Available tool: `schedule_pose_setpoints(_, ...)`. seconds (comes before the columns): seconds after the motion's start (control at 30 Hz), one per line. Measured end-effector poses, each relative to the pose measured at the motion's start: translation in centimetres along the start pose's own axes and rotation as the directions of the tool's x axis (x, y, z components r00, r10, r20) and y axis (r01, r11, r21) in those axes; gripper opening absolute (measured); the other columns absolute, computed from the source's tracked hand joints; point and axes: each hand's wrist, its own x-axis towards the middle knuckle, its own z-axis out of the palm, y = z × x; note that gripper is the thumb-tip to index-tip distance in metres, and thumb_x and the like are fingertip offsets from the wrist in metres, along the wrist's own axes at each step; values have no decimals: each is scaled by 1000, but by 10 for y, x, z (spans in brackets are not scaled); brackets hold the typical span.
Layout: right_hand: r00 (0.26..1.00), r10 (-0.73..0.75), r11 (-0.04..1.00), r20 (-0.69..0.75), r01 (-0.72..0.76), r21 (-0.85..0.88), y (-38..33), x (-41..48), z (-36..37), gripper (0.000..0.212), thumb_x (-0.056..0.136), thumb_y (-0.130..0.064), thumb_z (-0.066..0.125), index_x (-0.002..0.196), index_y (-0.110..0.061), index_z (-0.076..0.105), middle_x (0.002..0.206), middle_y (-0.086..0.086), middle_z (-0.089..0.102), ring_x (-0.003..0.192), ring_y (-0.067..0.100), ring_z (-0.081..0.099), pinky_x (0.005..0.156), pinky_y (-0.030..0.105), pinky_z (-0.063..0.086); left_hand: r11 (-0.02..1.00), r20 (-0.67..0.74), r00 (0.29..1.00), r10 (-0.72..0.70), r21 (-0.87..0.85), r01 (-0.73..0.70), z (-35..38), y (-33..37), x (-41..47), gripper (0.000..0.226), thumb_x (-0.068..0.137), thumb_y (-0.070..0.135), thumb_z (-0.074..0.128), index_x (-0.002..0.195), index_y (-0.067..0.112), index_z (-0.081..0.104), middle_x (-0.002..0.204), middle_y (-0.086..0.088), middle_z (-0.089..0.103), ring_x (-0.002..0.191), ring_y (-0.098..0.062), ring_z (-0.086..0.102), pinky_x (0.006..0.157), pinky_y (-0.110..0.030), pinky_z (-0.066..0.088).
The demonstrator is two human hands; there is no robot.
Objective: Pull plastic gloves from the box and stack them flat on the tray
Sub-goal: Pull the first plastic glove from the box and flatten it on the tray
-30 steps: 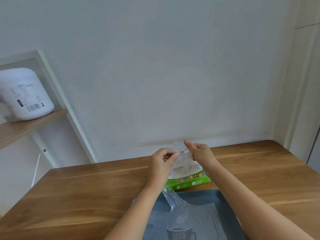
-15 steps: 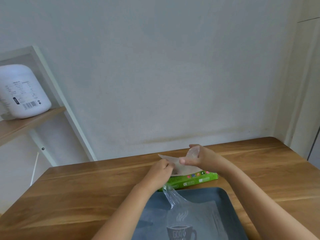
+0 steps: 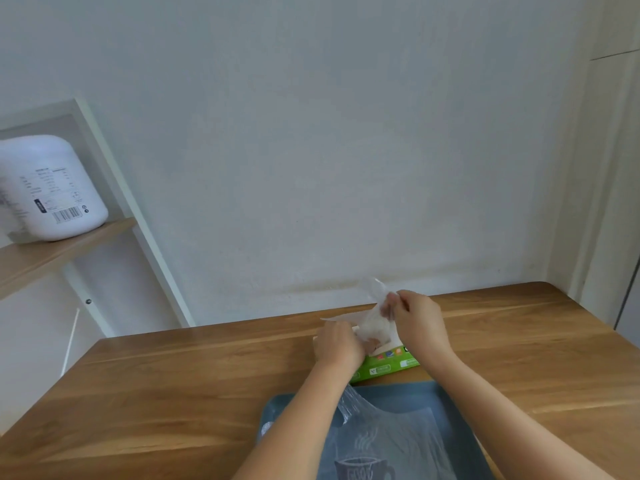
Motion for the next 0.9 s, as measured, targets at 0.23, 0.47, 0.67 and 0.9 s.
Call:
schedule_pose_setpoints(0.23, 947, -84, 916, -310, 195, 351, -18, 40, -37, 43, 103, -24, 35, 65, -17, 54, 59, -3, 59, 62, 19, 57, 68, 35, 45, 995, -68, 993, -96, -30, 94, 2, -2, 2, 88, 70, 69, 69, 127, 6, 47, 130, -9, 49, 119, -25, 51, 96, -33, 44)
schedule_pose_setpoints(0.47, 936, -290, 956, 200, 274, 101, -64, 40, -93, 30, 95, -9, 49, 68, -19, 60, 56, -4, 65, 63, 19, 58, 70, 42, 48, 960, 295, 950, -103, -219, 172, -50, -8, 13, 44, 83, 15, 65, 124, -1, 58, 118, -13, 63, 100, -24, 62, 77, -29, 49)
schedule_pose_setpoints(0.67, 872, -218, 928, 438, 324, -184, -100, -6, -97, 33, 83, 1, 41, 82, -16, 69, 54, -9, 61, 52, -1, 54, 53, 10, 39, 537, 203, 898, 390, -843, -43, -112, -18, -50, 85, 59, 56, 76, 132, 16, 56, 128, -4, 62, 119, -17, 58, 104, -33, 43)
schedule_pose_setpoints(0.9, 854, -196, 882, 482, 369, -294, -143, -49, -93, 36, 95, -23, 46, 62, -18, 59, 58, -2, 56, 50, 16, 53, 55, 27, 44, 671, 116, 816, 566, -640, -374, -134, -21, -127, 78, 61, 42, 87, 130, 44, 49, 127, 23, 59, 123, 1, 50, 109, -28, 38)
